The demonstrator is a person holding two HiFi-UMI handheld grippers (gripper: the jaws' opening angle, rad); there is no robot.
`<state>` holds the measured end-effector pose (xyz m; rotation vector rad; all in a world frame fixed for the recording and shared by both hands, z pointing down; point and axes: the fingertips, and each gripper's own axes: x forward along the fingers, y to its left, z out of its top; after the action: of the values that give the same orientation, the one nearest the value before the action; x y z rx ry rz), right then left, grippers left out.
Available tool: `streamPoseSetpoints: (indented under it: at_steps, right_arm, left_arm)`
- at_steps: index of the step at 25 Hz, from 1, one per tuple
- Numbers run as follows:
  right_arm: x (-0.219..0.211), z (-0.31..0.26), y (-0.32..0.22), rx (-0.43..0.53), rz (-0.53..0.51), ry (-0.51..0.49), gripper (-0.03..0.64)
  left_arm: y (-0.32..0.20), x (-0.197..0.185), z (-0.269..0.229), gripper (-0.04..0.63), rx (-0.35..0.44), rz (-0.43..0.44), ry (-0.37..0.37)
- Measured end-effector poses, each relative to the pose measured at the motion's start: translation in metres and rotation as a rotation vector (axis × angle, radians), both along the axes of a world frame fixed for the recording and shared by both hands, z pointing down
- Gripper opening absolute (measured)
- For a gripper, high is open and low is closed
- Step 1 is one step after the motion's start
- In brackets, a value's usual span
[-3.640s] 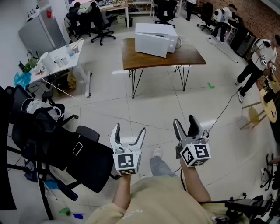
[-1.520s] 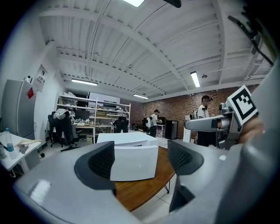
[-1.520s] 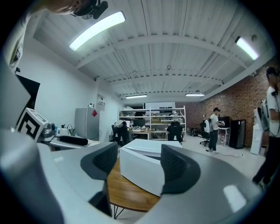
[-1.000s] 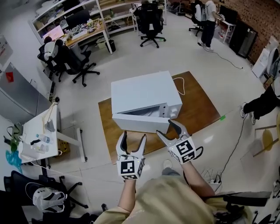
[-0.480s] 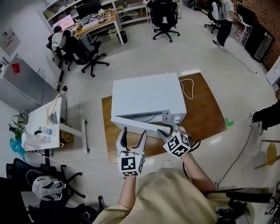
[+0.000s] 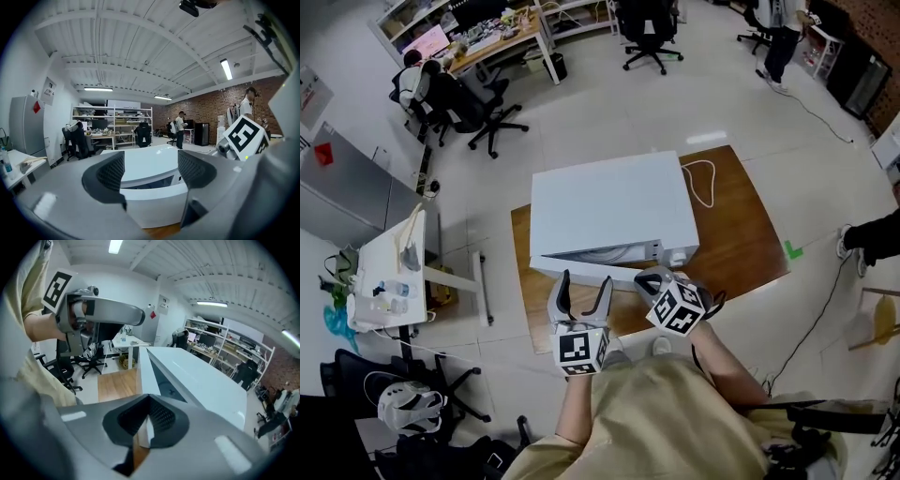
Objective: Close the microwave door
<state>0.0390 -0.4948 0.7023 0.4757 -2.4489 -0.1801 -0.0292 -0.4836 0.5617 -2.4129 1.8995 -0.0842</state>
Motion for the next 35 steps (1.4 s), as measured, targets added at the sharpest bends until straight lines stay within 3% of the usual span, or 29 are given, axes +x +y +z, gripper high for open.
streamPoseSetpoints:
  at_steps: [7, 15, 18, 22, 26, 30, 34, 35]
  right_arm:
    - [-0.014, -0.005, -0.022, -0.034, 0.07, 0.06, 0.0]
    - [-0.012, -0.013, -0.051, -0.008, 0.191, 0.072, 0.0]
    - [-0.021, -0.012, -0.059, -0.027, 0.243, 0.044, 0.0]
    - [-0.046, -0.015, -0.075, 0.029, 0.287, -0.034, 0.0]
    - [-0.06, -0.018, -0.081, 0.093, 0.284, 0.07, 0.0]
    - [-0.059, -0.01, -0.082, 0.144, 0.289, 0.11, 0.0]
    - [-0.056, 0.009, -0.081, 0.048, 0.373, 0.124, 0.0]
    - [-0.059, 0.007, -0.082, 0.097, 0.387, 0.135, 0.0]
  left_arm:
    - [-0.024, -0.014, -0.016, 0.357, 0.003, 0.086, -0.003]
    - [-0.033, -0.03, -0.021, 0.358, -0.001, 0.13, -0.011]
    - [-0.041, -0.048, -0.012, 0.357, -0.013, 0.123, 0.004]
    - [-0.051, -0.062, -0.005, 0.357, -0.03, 0.126, 0.013]
    - [-0.047, -0.059, -0.016, 0.357, -0.017, 0.138, -0.001]
    - [-0.05, -0.064, -0.026, 0.357, 0.005, 0.13, -0.02]
    - [-0.06, -0.089, -0.022, 0.357, -0.005, 0.101, -0.006]
    - [-0.063, -0.095, -0.018, 0.357, -0.007, 0.101, -0.001]
